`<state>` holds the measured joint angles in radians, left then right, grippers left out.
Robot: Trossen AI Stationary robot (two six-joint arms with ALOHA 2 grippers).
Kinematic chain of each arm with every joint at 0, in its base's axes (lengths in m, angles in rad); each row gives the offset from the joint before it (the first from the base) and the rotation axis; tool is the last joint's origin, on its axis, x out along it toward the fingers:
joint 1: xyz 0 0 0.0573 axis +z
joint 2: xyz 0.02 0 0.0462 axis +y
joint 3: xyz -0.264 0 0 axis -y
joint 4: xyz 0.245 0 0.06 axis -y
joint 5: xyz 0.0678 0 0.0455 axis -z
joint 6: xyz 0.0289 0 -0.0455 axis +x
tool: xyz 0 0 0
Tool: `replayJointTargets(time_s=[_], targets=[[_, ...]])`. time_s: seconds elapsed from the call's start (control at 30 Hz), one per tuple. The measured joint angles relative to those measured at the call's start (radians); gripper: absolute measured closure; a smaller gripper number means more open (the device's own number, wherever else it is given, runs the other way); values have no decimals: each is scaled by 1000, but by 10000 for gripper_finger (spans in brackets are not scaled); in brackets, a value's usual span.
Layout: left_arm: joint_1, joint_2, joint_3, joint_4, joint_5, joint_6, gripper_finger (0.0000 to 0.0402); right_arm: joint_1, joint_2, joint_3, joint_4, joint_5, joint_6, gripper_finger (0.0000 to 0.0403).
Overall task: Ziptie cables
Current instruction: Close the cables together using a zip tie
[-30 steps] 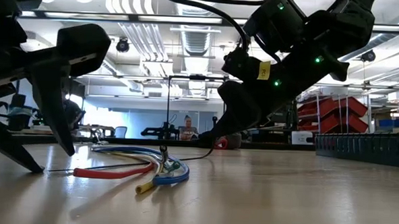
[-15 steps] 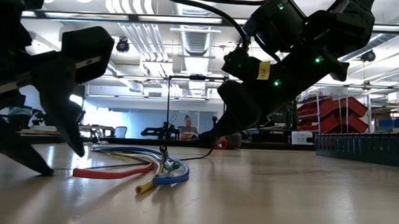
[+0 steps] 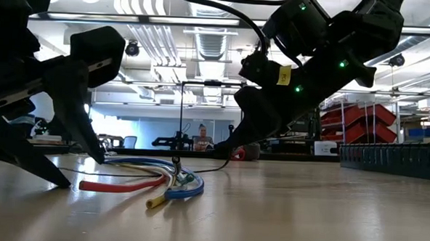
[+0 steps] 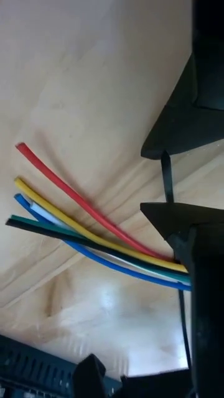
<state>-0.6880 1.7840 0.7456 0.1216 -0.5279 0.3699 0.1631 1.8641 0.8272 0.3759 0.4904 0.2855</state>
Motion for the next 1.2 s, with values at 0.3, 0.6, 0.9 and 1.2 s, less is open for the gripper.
replayJointTargets(time_s=[0.3, 0.6, 0.9, 1.2], targets=[[27, 0, -1, -8, -19, 25, 303, 0, 0, 0, 4, 0, 0, 403], [74, 0, -3, -4, -11, 37, 319, 0, 0, 0, 4, 0, 0, 403], [95, 0, -3, 29, 14, 66, 326, 0, 0, 0, 4, 0, -1, 403], [120, 1, -4, 54, 18, 77, 327, 0, 0, 0, 4, 0, -1, 403]])
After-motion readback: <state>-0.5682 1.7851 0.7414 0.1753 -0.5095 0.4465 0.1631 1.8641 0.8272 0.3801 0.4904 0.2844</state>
